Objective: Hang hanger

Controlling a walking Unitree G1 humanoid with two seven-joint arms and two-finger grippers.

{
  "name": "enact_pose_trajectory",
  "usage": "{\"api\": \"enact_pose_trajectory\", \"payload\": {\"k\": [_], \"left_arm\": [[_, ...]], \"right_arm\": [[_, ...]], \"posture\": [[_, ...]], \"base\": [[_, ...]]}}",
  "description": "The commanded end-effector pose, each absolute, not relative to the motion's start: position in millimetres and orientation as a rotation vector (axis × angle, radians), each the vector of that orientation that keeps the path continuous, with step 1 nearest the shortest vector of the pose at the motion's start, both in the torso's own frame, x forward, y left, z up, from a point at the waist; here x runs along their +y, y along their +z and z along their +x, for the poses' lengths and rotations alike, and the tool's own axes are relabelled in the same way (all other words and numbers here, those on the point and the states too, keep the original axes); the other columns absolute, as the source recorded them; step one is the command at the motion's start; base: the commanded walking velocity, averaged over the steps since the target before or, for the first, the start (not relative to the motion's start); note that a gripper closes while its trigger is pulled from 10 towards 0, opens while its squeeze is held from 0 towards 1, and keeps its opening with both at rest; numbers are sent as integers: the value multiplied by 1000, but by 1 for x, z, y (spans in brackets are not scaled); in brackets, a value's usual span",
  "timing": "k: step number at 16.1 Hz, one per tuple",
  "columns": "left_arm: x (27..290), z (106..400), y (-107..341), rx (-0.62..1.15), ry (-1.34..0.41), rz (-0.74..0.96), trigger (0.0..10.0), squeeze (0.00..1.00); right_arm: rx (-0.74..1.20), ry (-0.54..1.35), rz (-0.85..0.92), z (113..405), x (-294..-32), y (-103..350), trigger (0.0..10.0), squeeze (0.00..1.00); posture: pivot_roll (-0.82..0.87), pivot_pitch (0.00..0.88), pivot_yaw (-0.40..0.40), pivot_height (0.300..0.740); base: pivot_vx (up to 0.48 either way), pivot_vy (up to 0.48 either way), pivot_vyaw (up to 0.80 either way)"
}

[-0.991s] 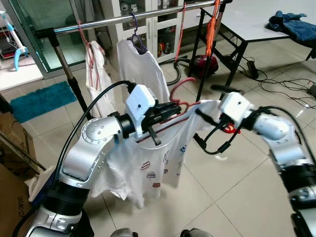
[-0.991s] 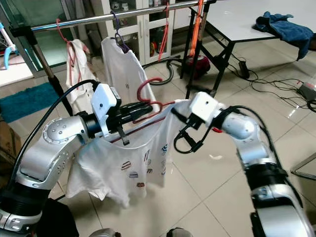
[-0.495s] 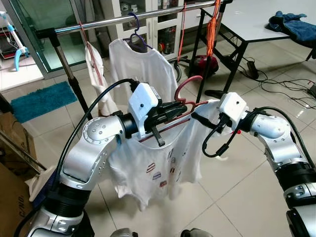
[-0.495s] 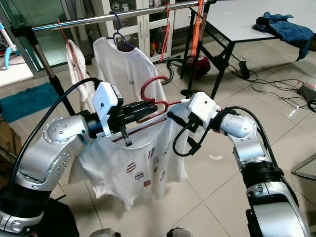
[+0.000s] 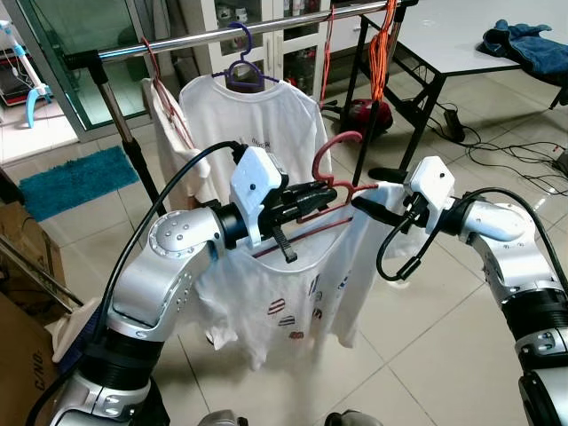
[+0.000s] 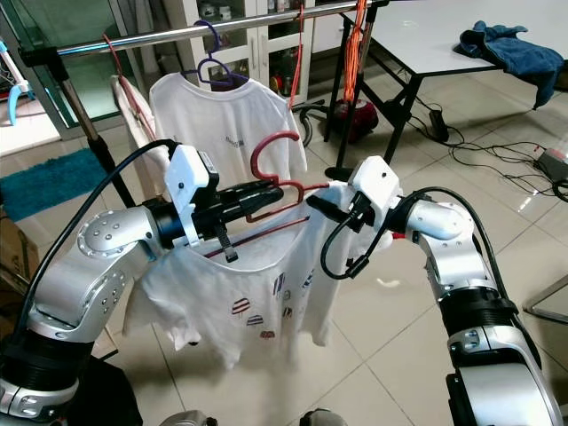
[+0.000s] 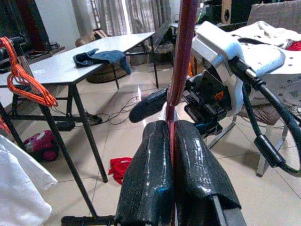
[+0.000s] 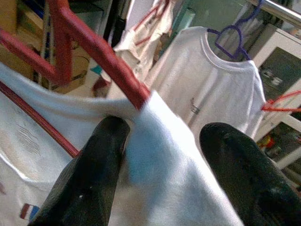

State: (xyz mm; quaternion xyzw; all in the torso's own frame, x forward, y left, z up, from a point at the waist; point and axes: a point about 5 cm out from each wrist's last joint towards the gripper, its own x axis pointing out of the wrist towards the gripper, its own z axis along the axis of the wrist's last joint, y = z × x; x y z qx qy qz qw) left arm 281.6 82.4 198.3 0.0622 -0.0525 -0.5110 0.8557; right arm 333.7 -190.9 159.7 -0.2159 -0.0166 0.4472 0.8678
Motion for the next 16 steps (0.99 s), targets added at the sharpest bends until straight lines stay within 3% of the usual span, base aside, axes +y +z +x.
{"api": "enact_pose_trajectory", "payload": {"k": [1,7,12,13,16], "left_arm": [[79,279,206,-150,-1088,135,10000,0],[79,280,205,-144,-1084,134,10000,0],[81,283,203,-138,-1058,129,10000,0],[85,291,204,-146,-973,73,10000,0],[83,301,203,-155,-832,-35,10000,0]], "right_arm": [[-48,971,-437,332,-187,164,0,0],[-19,1032,-360,326,-184,165,0,0],[-35,967,-243,328,-189,170,0,0],[-25,894,-144,331,-200,167,0,0],[-1,808,-96,330,-209,155,0,0]], "posture": [[42,0,24,740],[41,0,24,740],[40,0,21,740],[41,0,13,740],[42,0,15,740]], "base": [[0,0,0],[0,0,0],[0,0,0],[0,0,0],[0,0,0]]}}
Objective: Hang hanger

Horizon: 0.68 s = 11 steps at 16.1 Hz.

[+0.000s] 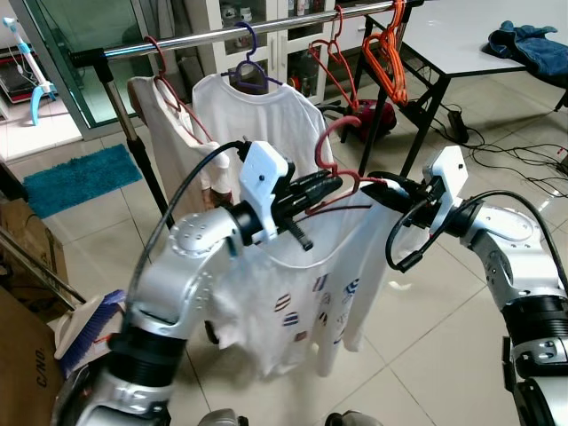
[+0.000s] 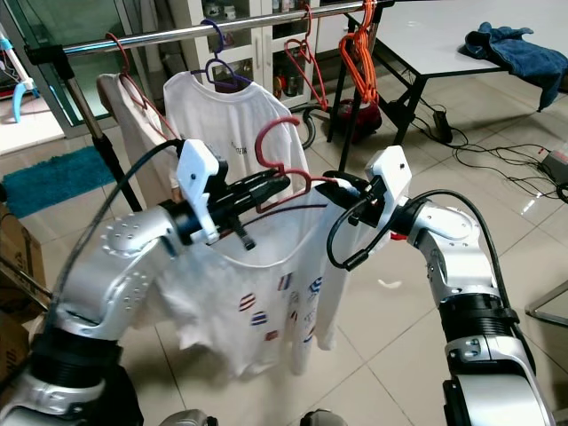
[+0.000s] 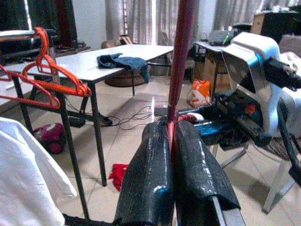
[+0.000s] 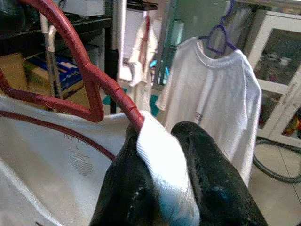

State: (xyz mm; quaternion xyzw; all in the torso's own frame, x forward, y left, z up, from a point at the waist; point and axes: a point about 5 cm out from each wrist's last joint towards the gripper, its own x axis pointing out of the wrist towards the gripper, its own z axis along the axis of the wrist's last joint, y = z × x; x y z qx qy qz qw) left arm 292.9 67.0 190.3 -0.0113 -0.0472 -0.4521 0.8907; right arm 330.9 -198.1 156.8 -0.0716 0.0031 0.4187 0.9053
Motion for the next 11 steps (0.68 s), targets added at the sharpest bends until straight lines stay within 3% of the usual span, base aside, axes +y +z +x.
{"api": "enact_pose_trajectory", "payload": {"k": [1,5,9,10,11], "left_arm": [[80,300,201,-150,-825,-57,10000,0],[73,297,201,-154,-858,-54,10000,0],[66,288,196,-131,-949,-26,10000,0],[64,287,195,-128,-963,-20,10000,0],[64,286,195,-127,-969,-18,10000,0]], "right_arm": [[8,806,-86,328,-208,152,0,0],[44,798,-116,326,-209,145,0,0],[11,898,-252,333,-193,159,0,0],[9,907,-334,336,-192,164,8980,0],[8,901,-368,338,-192,167,10000,0]], "posture": [[41,0,16,740],[37,0,17,740],[32,0,31,740],[36,0,28,740],[37,0,27,740]], "base": [[0,0,0],[0,0,0],[0,0,0],[0,0,0],[0,0,0]]}}
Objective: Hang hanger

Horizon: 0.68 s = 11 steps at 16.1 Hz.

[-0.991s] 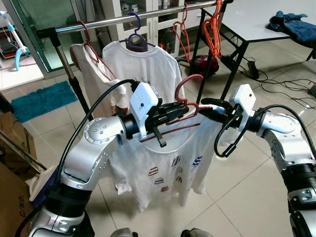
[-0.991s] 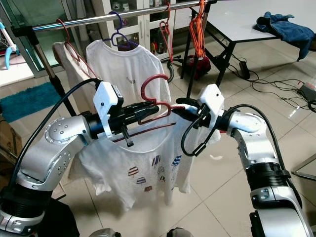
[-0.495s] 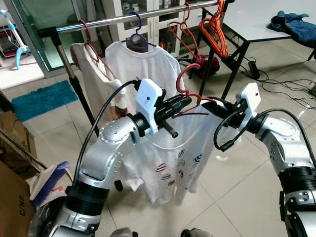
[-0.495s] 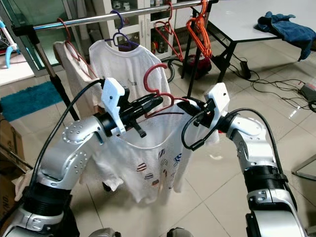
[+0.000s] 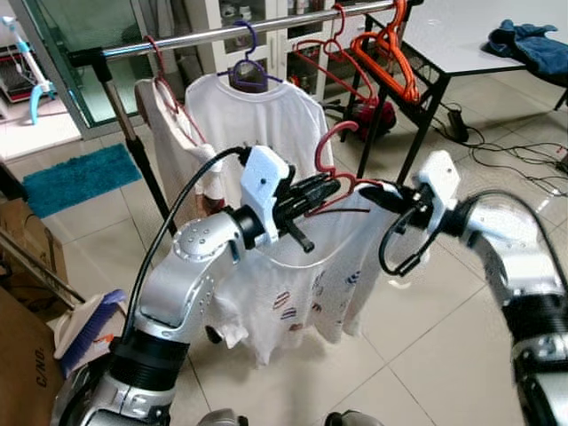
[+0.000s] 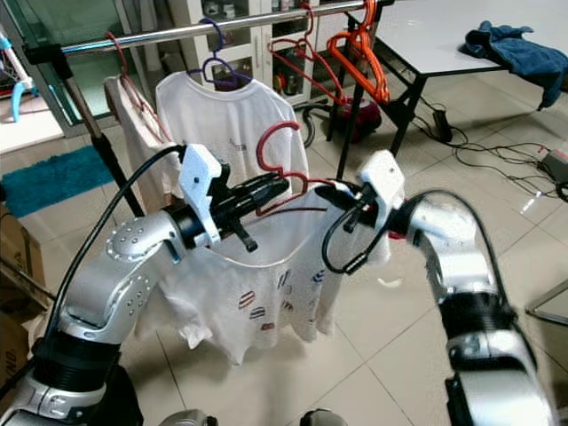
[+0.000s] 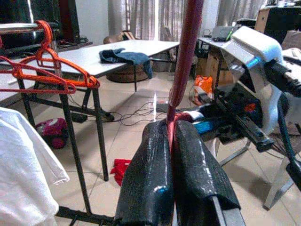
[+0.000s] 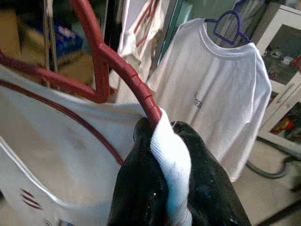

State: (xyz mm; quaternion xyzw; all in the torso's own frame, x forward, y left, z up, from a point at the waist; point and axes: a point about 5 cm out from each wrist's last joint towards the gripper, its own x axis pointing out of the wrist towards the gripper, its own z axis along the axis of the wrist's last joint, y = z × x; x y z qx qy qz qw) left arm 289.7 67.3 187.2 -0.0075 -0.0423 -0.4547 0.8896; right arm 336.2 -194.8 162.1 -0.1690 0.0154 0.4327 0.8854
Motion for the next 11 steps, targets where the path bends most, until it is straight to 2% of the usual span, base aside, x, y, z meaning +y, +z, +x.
{"api": "enact_pose_trajectory", "payload": {"k": [1,2,11], "left_arm": [[63,285,195,-127,-972,-18,10000,0],[63,285,195,-126,-973,-17,10000,0],[65,285,194,-122,-973,-10,10000,0]], "right_arm": [[-3,890,-394,341,-193,170,10000,631],[-12,884,-415,342,-193,171,10000,1000],[26,876,-526,344,-204,166,10000,1000]], "posture": [[40,0,24,740],[40,0,21,740],[41,0,19,740]], "base": [[0,0,0],[0,0,0],[0,0,0]]}}
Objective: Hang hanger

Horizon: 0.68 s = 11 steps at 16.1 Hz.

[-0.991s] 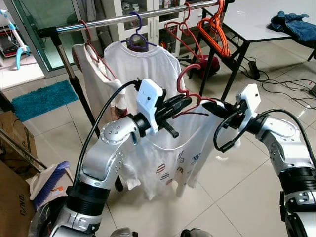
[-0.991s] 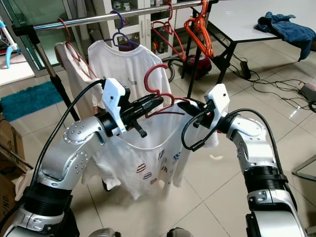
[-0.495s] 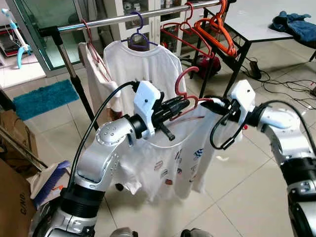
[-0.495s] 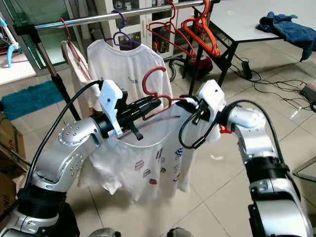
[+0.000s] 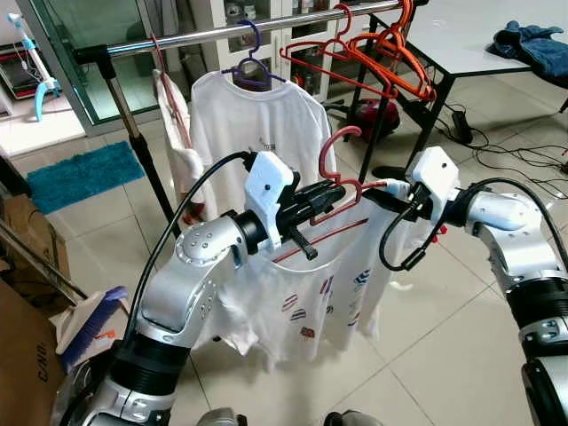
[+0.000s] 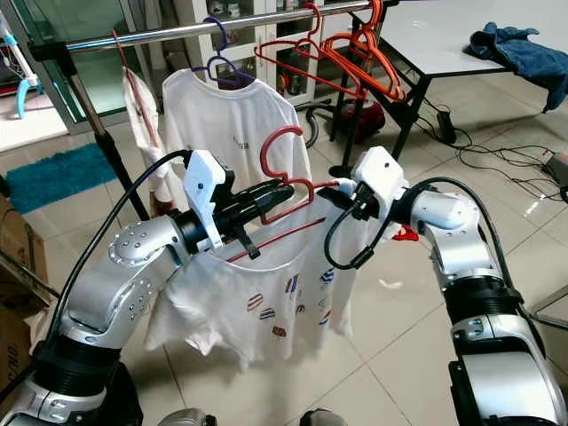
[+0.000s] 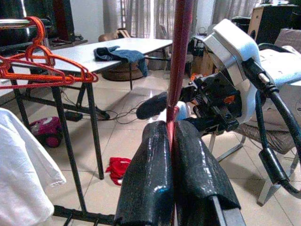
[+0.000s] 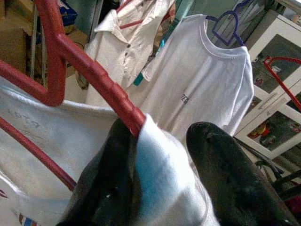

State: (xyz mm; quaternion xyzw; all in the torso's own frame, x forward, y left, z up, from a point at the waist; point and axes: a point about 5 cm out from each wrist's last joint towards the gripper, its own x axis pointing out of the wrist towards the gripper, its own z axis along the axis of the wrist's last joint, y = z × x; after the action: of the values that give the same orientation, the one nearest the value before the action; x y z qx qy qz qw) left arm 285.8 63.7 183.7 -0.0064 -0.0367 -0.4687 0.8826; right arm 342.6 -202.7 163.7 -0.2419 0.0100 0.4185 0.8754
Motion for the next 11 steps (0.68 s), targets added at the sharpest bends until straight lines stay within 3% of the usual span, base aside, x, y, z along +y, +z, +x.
{"api": "enact_pose_trajectory", "payload": {"k": [1,11], "left_arm": [[65,285,194,-122,-973,-7,10000,0],[67,288,194,-121,-965,-1,10000,0]], "right_arm": [[46,856,-544,343,-209,163,10000,27],[-2,677,-515,353,-229,175,10000,0]], "posture": [[41,0,19,740],[37,0,20,740]], "base": [[0,0,0],[0,0,0]]}}
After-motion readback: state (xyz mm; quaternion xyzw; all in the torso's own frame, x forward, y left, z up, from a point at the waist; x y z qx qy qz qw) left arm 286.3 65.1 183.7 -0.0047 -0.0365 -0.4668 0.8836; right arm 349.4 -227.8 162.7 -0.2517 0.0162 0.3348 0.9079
